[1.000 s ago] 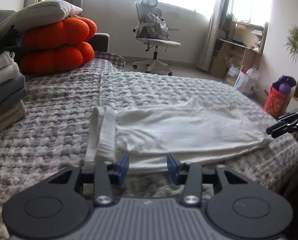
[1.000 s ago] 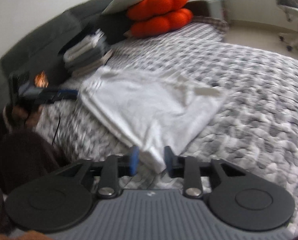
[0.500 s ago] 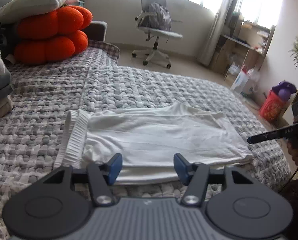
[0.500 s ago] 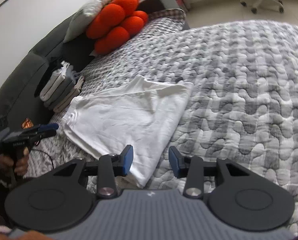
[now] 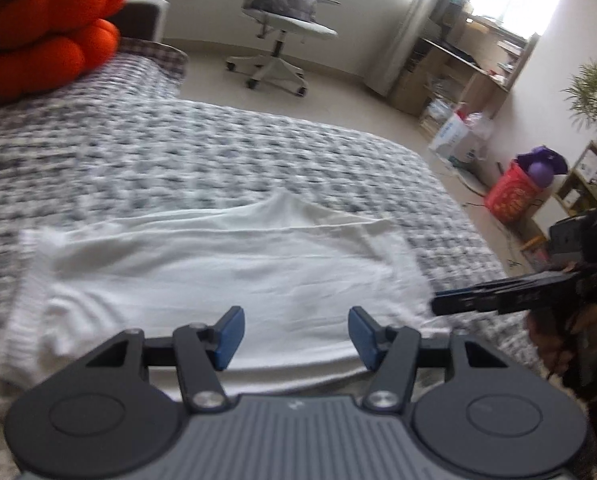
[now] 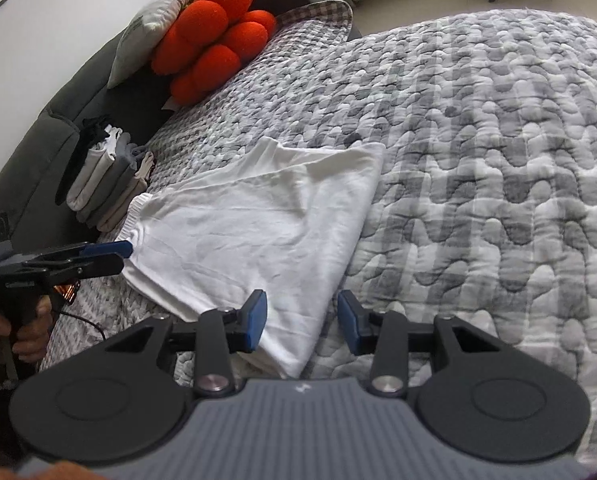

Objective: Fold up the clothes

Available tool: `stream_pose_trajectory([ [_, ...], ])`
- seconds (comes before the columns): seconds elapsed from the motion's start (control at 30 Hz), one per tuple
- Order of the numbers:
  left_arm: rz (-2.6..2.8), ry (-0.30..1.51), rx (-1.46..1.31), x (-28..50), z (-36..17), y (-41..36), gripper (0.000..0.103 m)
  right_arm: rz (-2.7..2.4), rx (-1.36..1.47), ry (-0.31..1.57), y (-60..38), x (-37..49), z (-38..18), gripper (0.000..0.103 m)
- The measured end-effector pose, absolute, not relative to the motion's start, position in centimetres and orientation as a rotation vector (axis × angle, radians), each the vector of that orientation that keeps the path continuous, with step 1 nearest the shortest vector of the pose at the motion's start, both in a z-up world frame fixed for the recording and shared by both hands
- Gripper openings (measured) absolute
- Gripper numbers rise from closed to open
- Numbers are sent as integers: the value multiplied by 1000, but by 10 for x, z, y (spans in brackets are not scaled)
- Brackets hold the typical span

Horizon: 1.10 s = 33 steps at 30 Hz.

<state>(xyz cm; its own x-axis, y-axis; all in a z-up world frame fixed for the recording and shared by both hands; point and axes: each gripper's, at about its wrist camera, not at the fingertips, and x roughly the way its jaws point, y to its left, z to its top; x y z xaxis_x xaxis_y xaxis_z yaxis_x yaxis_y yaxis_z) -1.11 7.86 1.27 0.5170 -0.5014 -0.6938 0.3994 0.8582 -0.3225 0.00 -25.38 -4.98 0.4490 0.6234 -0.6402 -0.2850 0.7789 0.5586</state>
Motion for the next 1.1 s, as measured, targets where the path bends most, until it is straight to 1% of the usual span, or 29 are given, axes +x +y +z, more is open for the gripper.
stream_pose_trajectory([
  [0.07, -570, 896, -132, -6, 12, 64, 59, 569, 410, 944, -253, -1, -51, 42],
  [0.13, -594, 918, -131, -1, 11, 50, 59, 558, 406, 934, -251, -2, -50, 30],
  [0.17, -607, 930, -130, 3, 10, 43, 59, 554, 398, 929, -250, -2, -50, 21],
  [0.2, -616, 939, -132, 5, 10, 37, 58, 550, 384, 922, -248, -3, -48, 17],
  [0.23, -628, 948, -137, 9, 10, 31, 58, 545, 371, 915, -246, -4, -47, 16],
  [0.3, -649, 968, -155, 15, 9, 22, 58, 549, 346, 889, -241, -8, -43, 9],
  [0.43, -679, 1011, -204, 27, 5, 6, 57, 567, 295, 845, -229, -12, -34, 7],
  [0.5, -688, 1025, -216, 32, 3, -2, 52, 581, 266, 834, -222, -12, -32, 7],
  [0.57, -695, 1033, -213, 34, 2, -9, 50, 597, 241, 829, -215, -11, -32, 7],
  [0.83, -687, 1034, -159, 40, 2, -37, 48, 656, 156, 837, -184, -9, -34, 7],
  [0.97, -654, 1026, -123, 43, 0, -47, 44, 671, 124, 845, -174, -9, -34, 7],
  [1.03, -633, 1027, -112, 44, -3, -51, 39, 675, 123, 846, -171, -8, -33, 7],
  [1.1, -595, 1013, -88, 44, -4, -54, 30, 678, 121, 847, -168, -8, -32, 7],
])
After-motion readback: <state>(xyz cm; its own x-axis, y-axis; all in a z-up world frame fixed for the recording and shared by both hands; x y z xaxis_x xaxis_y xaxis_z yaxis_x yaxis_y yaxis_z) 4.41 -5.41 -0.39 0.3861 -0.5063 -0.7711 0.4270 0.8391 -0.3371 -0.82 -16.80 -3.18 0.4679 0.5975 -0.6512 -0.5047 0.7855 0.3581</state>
